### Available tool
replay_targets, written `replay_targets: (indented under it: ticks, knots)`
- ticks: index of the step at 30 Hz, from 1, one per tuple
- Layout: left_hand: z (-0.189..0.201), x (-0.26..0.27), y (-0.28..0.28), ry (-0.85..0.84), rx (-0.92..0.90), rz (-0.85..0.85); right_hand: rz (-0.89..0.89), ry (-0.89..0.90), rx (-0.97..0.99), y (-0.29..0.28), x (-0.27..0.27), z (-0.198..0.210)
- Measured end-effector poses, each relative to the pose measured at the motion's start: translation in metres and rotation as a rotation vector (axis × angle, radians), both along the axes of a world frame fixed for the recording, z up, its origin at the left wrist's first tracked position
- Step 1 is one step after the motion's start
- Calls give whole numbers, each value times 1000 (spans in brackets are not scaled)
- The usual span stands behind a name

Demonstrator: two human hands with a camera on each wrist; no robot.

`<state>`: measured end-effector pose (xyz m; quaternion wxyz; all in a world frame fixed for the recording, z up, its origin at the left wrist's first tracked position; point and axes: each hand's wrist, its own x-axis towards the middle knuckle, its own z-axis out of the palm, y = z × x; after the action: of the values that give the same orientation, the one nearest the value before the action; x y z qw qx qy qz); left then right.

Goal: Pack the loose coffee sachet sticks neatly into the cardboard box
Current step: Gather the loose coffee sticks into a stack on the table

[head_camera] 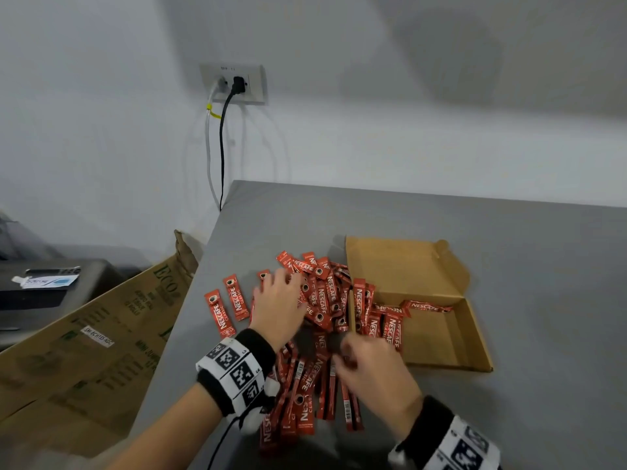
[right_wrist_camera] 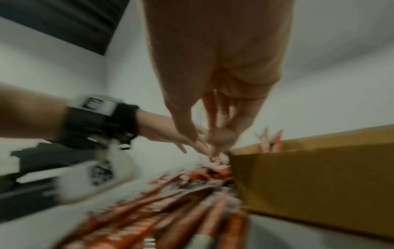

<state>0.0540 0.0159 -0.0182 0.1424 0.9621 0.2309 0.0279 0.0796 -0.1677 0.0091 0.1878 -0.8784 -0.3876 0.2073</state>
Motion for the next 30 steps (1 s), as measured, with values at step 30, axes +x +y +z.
replay_targets:
  ticks: [30]
  knots:
    - [-13,-5,17,-26,-465,-4,125,148,-166,63,-7,-17]
